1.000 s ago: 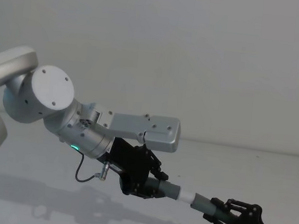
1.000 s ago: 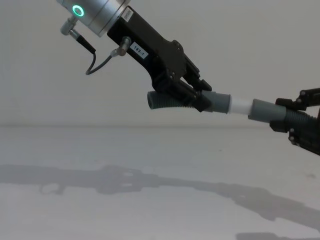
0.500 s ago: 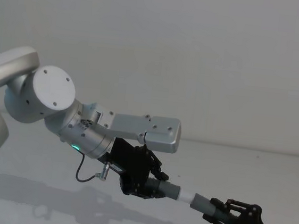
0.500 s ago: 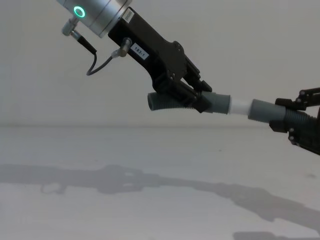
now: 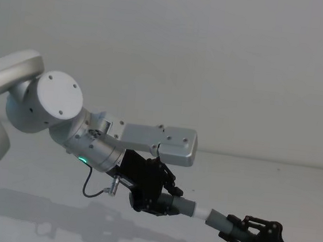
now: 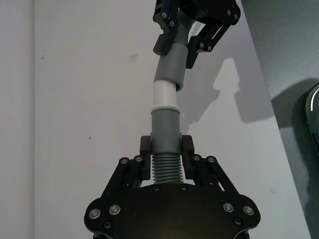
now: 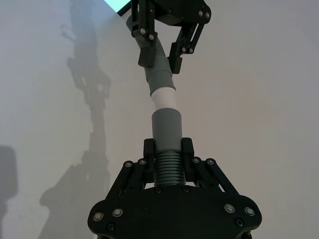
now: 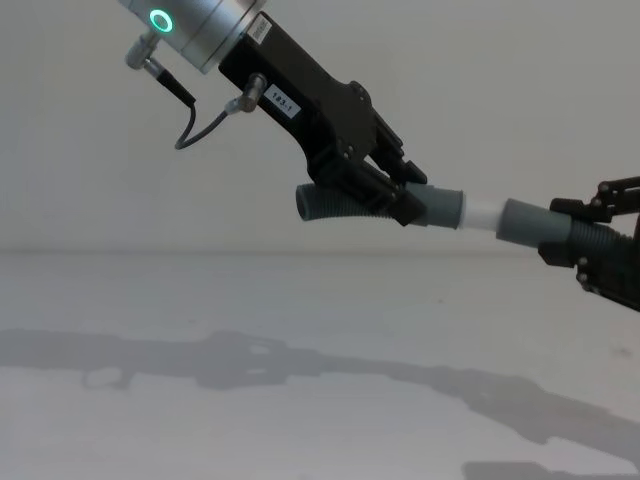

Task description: Use both hands to pick up one end of the pipe from the table, align the ends, and insert them.

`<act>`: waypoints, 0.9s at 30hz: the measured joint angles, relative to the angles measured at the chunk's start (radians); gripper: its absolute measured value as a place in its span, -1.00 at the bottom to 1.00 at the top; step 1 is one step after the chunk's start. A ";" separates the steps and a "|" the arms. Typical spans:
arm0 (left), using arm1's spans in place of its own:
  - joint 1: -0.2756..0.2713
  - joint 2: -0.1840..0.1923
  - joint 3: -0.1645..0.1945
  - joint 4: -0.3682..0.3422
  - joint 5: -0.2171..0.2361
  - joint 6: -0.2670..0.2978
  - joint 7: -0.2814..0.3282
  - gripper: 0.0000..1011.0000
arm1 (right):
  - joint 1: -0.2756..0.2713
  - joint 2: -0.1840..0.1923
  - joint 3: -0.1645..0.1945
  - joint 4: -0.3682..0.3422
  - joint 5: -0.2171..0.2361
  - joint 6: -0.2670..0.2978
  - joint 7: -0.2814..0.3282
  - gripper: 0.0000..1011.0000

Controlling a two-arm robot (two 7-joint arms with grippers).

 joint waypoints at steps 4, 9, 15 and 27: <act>0.000 0.001 0.000 -0.005 0.000 0.003 0.001 -0.35 | 0.000 0.000 0.000 -0.001 0.002 0.007 0.001 -0.42; 0.000 0.002 0.001 -0.008 -0.001 0.005 0.001 -0.35 | 0.001 0.000 0.000 -0.001 0.004 0.014 0.003 -0.42; -0.001 0.003 0.002 -0.010 -0.004 0.006 0.001 -0.35 | 0.004 -0.002 0.000 0.001 0.007 0.021 0.005 -0.42; -0.001 0.008 0.003 -0.013 -0.014 0.006 -0.003 -0.35 | 0.013 -0.012 0.000 0.013 0.024 0.016 0.009 -0.42</act>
